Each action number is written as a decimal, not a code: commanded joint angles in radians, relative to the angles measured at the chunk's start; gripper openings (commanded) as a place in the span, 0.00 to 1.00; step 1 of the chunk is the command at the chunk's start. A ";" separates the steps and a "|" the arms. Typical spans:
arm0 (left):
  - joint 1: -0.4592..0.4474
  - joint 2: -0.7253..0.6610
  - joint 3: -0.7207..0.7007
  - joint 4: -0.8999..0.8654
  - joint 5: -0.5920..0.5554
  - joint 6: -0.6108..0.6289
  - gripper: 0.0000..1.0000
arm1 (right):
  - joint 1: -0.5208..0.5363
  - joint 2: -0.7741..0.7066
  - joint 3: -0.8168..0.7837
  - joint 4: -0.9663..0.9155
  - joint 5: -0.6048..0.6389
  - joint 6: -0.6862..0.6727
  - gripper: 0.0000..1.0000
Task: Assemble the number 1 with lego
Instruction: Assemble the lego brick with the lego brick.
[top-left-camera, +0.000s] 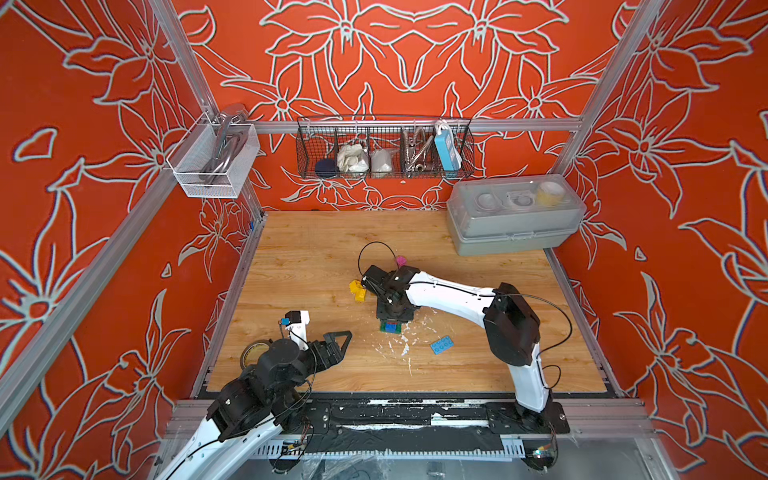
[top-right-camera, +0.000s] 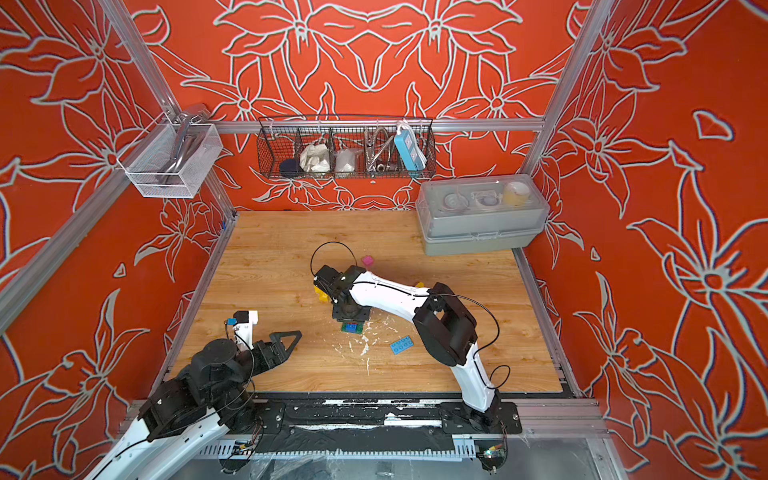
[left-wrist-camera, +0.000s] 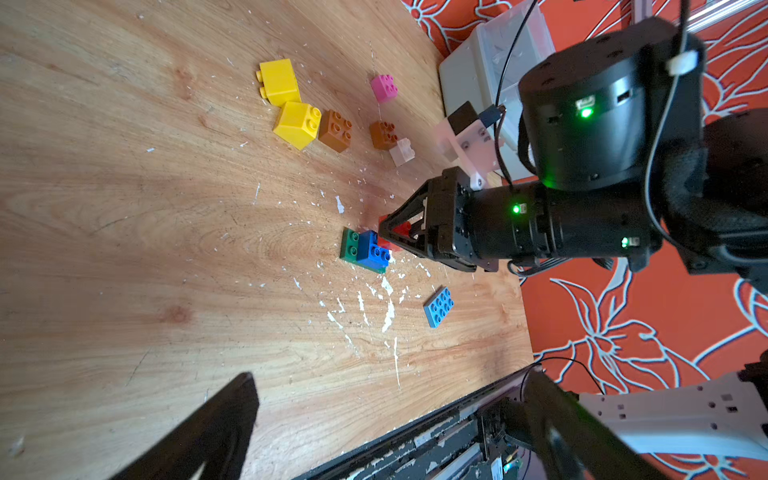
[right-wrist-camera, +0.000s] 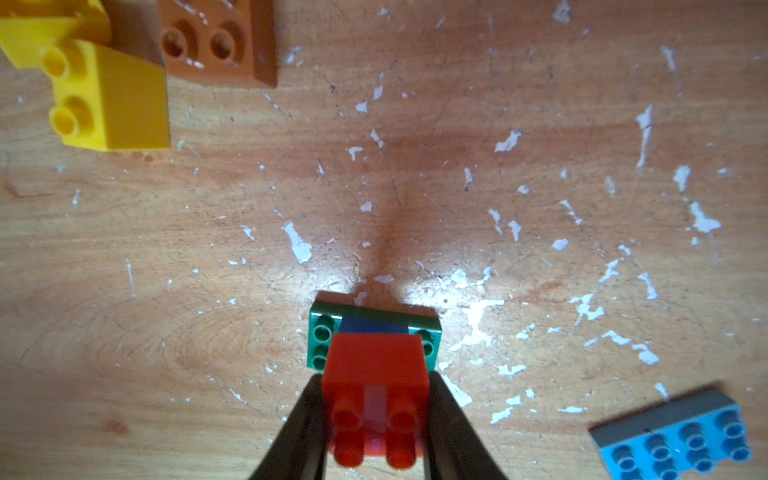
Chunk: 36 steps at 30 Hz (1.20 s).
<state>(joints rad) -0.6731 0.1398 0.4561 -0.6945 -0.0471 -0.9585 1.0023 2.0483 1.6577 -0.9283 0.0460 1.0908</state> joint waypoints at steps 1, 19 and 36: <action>0.009 -0.012 -0.016 0.004 -0.008 0.007 1.00 | 0.007 -0.026 0.014 -0.045 0.029 0.004 0.07; 0.009 -0.050 -0.018 -0.014 -0.014 0.001 1.00 | 0.018 -0.007 -0.055 0.040 -0.061 0.055 0.07; 0.009 -0.051 -0.019 -0.013 -0.014 0.000 1.00 | 0.020 -0.048 -0.098 0.039 -0.070 0.067 0.07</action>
<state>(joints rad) -0.6731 0.0990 0.4431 -0.7052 -0.0513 -0.9627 1.0153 2.0060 1.5749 -0.8440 -0.0193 1.1442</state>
